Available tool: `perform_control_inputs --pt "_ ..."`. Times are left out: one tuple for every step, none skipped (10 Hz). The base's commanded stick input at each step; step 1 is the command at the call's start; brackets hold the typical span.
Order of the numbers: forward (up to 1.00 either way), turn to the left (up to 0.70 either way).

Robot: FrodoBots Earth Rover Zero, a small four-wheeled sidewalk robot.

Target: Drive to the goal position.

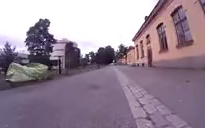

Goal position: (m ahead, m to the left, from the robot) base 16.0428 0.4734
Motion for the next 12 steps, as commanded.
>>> perform_control_inputs --pt "0.45 0.00" --pt "0.45 0.00" --pt "0.45 0.00" --pt "0.45 0.00" --pt "0.45 -0.17" --pt "0.45 -0.27" --pt "0.45 -0.27" --pt "0.45 -0.27" --pt "0.45 -0.27" --pt "0.45 -0.27" --pt "0.45 -0.27" --pt "0.45 -0.27"
